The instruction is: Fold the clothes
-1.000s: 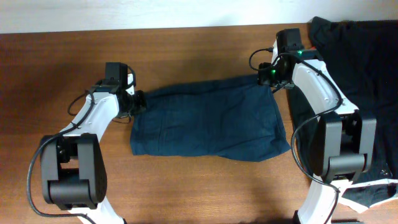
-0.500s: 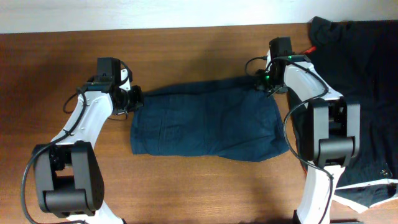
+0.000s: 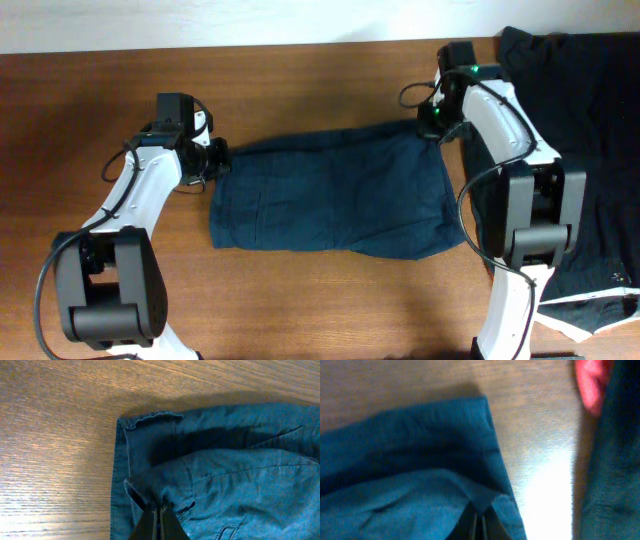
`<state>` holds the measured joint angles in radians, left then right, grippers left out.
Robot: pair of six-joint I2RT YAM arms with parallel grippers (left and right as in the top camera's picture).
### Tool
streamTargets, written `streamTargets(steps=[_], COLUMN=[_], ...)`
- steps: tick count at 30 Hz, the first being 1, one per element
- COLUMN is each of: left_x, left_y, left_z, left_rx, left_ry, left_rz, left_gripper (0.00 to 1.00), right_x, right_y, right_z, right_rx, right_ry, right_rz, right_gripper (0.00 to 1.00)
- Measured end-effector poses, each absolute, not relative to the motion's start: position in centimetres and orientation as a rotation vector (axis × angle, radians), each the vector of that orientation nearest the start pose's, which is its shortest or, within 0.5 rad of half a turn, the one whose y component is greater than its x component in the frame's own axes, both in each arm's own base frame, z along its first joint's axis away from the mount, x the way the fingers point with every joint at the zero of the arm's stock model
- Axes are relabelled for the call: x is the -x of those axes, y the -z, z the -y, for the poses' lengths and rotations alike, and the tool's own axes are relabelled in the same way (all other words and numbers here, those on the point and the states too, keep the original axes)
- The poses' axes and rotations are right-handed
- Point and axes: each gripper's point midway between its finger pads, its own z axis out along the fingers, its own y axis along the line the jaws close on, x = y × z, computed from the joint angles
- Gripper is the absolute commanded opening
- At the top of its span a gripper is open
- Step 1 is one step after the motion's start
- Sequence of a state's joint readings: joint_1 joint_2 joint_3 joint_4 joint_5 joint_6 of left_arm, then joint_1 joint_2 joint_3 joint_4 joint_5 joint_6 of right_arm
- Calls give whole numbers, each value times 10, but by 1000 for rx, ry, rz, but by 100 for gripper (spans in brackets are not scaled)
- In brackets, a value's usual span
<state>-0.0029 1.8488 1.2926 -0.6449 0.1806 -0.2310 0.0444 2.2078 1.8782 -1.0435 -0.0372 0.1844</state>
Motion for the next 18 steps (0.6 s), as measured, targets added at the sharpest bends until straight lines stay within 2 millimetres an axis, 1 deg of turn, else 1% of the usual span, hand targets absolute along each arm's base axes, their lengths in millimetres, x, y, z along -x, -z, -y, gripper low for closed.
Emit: streamTargets(steps=[1, 2, 3, 4, 6, 7, 9, 11, 12, 14, 17, 18], left_x=[-420, -418, -418, -417, -416, -415, -413, -410, -411, -412, -413, -414], left_y=[-62, -62, -62, -61, -61, -61, -61, -67, -74, -100, -140, -147], left_z=[32, 31, 30, 29, 28, 28, 27, 27, 26, 22, 20, 20], left_rx=[272, 276, 279, 285, 291, 300, 335, 370, 380, 386, 373, 376], left_ry=[310, 310, 310, 312, 317, 323, 354, 423, 452, 486, 499, 500], left_rz=[-2768, -2773, -2774, -2778, -2783, -2785, -2789, -2785, -2766, -2698, -2591, -2572], left_gripper=[0, 0, 0, 0, 0, 0, 0, 0, 0, 0, 0, 0], right_x=[-473, -474, -475, -476, -475, -471, -464, -456, -454, -454, -464, -468], right_y=[-74, -87, -104, -115, -152, -167, -188, -199, -203, -208, -227, -235], right_z=[-25, -24, -23, -22, -21, -21, -21, -22, -22, -21, -21, -21], right_rx=[-204, -204, -203, -203, -199, -197, -194, -190, -189, -188, -182, -181], right_ry=[-68, -56, -46, -43, -43, -46, -50, -53, -55, -55, -62, -66], right_rz=[-2953, -2946, -2935, -2921, -2874, -2858, -2840, -2836, -2832, -2817, -2726, -2690], right_gripper=[4, 4, 4, 4, 4, 4, 4, 4, 4, 4, 4, 4])
